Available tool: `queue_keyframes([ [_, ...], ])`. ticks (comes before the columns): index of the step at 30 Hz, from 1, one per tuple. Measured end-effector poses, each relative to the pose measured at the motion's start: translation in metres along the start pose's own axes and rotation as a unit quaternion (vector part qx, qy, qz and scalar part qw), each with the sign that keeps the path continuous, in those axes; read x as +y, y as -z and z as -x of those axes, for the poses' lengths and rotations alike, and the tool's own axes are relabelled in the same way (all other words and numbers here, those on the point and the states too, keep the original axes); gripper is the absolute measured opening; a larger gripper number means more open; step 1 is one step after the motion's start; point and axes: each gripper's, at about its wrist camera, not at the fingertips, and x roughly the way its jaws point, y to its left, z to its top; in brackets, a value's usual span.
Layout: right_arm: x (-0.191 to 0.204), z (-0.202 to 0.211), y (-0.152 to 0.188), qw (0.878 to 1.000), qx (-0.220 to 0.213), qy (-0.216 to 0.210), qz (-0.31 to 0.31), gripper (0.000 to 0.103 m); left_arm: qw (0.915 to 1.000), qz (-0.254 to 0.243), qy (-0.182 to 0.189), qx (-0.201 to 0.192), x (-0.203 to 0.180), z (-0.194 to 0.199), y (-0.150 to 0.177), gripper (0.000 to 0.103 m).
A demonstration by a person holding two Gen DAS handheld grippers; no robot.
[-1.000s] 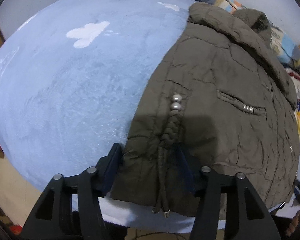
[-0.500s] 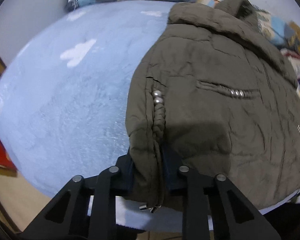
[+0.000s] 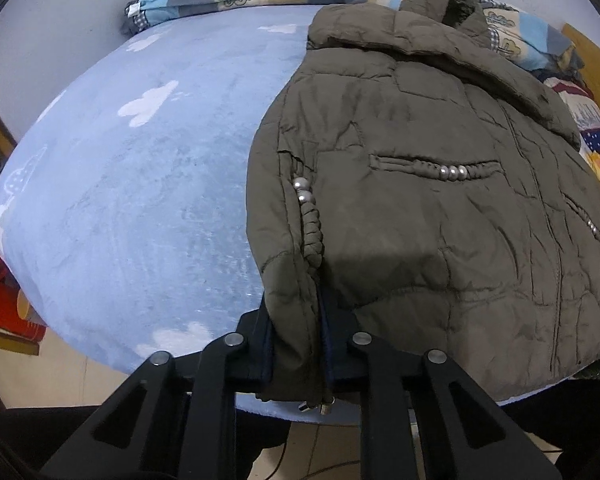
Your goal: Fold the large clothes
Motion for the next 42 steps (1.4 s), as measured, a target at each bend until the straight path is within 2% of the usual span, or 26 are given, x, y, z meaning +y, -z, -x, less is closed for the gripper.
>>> queue_keyframes([
  [2,0.002,0.002,0.000,1.000,0.000,0.006,0.001,0.025,0.9996,0.015,-0.023,-0.006,0.005,0.001,-0.002,0.049],
  [3,0.002,0.002,-0.001,1.000,-0.002,0.009,0.002,0.029,0.9995,0.023,-0.021,-0.011,0.007,0.004,-0.002,0.051],
  [4,0.001,0.004,-0.001,1.000,-0.005,0.023,0.001,0.044,0.9993,0.030,-0.016,-0.014,0.009,0.006,-0.002,0.054],
  [5,0.000,0.007,-0.002,0.999,-0.010,0.034,0.000,0.067,0.9991,0.038,-0.013,-0.016,0.012,0.009,-0.003,0.058],
  [6,0.000,0.010,-0.002,0.999,-0.017,0.037,-0.001,0.076,0.9988,0.042,-0.013,-0.020,0.014,0.011,-0.004,0.059],
  [7,0.001,0.018,-0.002,0.998,-0.033,0.045,0.000,0.080,0.9986,0.045,-0.015,-0.025,0.013,0.015,-0.004,0.059],
  [9,0.005,0.029,-0.001,0.996,-0.054,0.065,0.012,0.080,0.9982,0.043,-0.021,-0.038,0.010,0.022,-0.002,0.059],
  [15,0.022,0.053,0.003,0.992,-0.087,0.083,0.037,0.080,0.9962,0.024,-0.030,-0.079,-0.006,0.052,0.003,0.059],
  [23,0.046,0.072,-0.004,0.990,-0.110,0.064,0.055,0.080,0.9927,-0.004,-0.015,-0.119,-0.027,0.088,0.002,0.060],
  [31,0.068,0.091,-0.011,0.988,-0.132,0.047,0.068,0.080,0.9893,-0.028,0.019,-0.142,-0.054,0.114,-0.003,0.062],
  [42,0.085,0.112,-0.019,0.985,-0.154,0.021,0.077,0.080,0.9838,-0.048,0.043,-0.167,-0.079,0.142,-0.014,0.063],
])
